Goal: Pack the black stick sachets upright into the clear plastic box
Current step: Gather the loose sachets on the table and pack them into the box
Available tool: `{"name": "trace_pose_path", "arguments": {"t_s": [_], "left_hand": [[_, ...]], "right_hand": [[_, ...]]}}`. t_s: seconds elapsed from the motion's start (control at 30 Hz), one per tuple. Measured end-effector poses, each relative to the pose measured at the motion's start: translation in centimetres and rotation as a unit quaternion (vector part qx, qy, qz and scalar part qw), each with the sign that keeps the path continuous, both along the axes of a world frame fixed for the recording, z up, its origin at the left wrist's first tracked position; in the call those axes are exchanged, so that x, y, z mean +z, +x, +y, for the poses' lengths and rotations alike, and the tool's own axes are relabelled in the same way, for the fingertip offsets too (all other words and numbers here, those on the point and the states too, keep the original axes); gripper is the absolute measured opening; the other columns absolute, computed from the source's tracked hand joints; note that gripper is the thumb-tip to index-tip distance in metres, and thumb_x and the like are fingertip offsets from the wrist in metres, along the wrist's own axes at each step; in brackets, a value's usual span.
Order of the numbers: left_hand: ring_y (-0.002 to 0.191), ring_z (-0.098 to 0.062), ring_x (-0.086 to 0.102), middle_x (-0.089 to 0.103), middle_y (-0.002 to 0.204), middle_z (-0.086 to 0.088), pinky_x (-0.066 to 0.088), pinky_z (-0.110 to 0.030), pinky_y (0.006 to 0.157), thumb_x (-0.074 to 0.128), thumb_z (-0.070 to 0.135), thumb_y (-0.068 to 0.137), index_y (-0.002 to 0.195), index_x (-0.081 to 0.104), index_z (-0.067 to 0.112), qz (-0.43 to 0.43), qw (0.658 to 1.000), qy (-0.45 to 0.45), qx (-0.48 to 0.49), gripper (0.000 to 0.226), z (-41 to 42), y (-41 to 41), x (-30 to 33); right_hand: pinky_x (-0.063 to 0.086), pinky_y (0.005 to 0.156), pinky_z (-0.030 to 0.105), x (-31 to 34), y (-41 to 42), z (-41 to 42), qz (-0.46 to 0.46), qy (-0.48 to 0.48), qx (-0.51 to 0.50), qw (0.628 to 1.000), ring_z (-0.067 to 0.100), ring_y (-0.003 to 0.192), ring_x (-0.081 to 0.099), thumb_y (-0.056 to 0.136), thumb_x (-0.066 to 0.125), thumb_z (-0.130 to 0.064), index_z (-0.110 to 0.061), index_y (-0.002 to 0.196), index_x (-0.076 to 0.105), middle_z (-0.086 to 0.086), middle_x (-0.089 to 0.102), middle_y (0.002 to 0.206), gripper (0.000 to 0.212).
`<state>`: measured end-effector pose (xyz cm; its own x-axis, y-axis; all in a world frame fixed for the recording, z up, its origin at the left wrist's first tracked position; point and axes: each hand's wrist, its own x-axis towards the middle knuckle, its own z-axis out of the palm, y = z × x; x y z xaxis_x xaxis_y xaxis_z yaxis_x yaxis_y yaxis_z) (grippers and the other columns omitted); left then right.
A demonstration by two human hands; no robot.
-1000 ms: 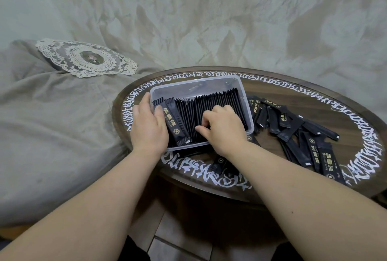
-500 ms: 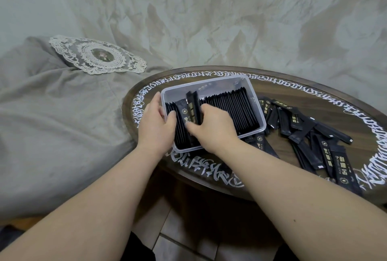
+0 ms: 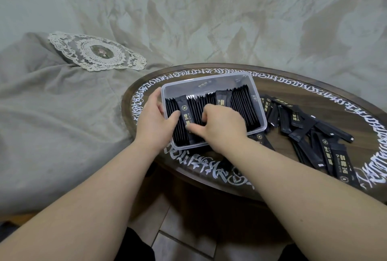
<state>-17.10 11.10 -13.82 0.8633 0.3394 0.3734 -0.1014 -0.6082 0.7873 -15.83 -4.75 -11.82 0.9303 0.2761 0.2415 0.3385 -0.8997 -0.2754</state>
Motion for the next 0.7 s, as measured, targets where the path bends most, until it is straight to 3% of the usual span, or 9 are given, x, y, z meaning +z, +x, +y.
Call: {"name": "trace_pose_path", "arguments": {"t_s": [0.07, 0.23, 0.37, 0.47, 0.6, 0.7], "left_hand": [[0.07, -0.004, 0.054, 0.054, 0.077, 0.007, 0.039, -0.018, 0.067, 0.069, 0.017, 0.081, 0.135, 0.043, 0.03, 0.003, 1.0, 0.003, 0.011, 0.061, 0.1, 0.0, -0.1], [0.071, -0.002, 0.055, 0.054, 0.077, 0.007, 0.036, -0.01, 0.065, 0.067, 0.015, 0.082, 0.138, 0.041, 0.029, 0.005, 1.0, 0.013, 0.009, 0.064, 0.3, -0.1, -0.3], [0.07, -0.001, 0.054, 0.054, 0.075, 0.008, 0.036, -0.006, 0.062, 0.067, 0.014, 0.081, 0.139, 0.04, 0.028, 0.009, 1.0, 0.018, 0.01, 0.065, 0.1, 0.0, -0.1], [0.072, -0.003, 0.055, 0.052, 0.076, 0.007, 0.035, -0.01, 0.064, 0.07, 0.016, 0.081, 0.141, 0.038, 0.026, 0.009, 1.0, 0.02, 0.008, 0.068, 0.2, 0.0, 0.0], [0.072, -0.004, 0.054, 0.051, 0.075, 0.007, 0.034, -0.011, 0.064, 0.069, 0.017, 0.082, 0.141, 0.038, 0.026, 0.011, 1.0, 0.019, 0.007, 0.068, 0.0, -0.1, 0.0], [0.069, -0.001, 0.053, 0.052, 0.072, 0.009, 0.035, -0.006, 0.061, 0.064, 0.017, 0.084, 0.138, 0.041, 0.026, 0.007, 1.0, 0.017, 0.012, 0.06, 0.1, -0.2, 0.1]], "right_hand": [[0.042, 0.06, 0.03, -0.1, -0.1, 0.9, -0.005, -0.022, 0.001, 1.0, 0.022, 0.078, 0.057, 0.08, 0.055, -0.067, -0.019, 0.082, 0.052, -0.001, 0.06, 0.082, 0.049], [0.044, 0.062, 0.03, -0.4, -0.1, 1.4, 0.002, -0.001, 0.018, 1.0, 0.025, 0.082, 0.059, 0.086, 0.056, -0.055, -0.02, 0.077, 0.051, 0.0, 0.062, 0.082, 0.037], [0.045, 0.067, 0.03, -0.1, 0.0, 0.6, 0.005, 0.078, 0.015, 0.997, 0.022, 0.079, 0.058, 0.087, 0.057, -0.05, -0.023, 0.073, 0.052, -0.005, 0.059, 0.074, 0.031], [0.039, 0.063, 0.029, 0.1, 1.2, -1.3, -0.004, 0.151, -0.054, 0.987, 0.022, 0.074, 0.057, 0.083, 0.062, -0.052, -0.02, 0.065, 0.048, -0.006, 0.054, 0.064, 0.04], [0.035, 0.061, 0.032, 0.0, 1.8, -3.6, -0.028, 0.182, -0.107, 0.977, 0.022, 0.073, 0.052, 0.079, 0.069, -0.051, -0.02, 0.083, 0.045, -0.006, 0.052, 0.072, 0.04], [0.042, 0.066, 0.034, 0.1, 1.1, -2.9, -0.073, 0.149, -0.049, 0.985, 0.022, 0.076, 0.054, 0.082, 0.066, -0.047, -0.022, 0.083, 0.045, -0.006, 0.053, 0.078, 0.033]]}}
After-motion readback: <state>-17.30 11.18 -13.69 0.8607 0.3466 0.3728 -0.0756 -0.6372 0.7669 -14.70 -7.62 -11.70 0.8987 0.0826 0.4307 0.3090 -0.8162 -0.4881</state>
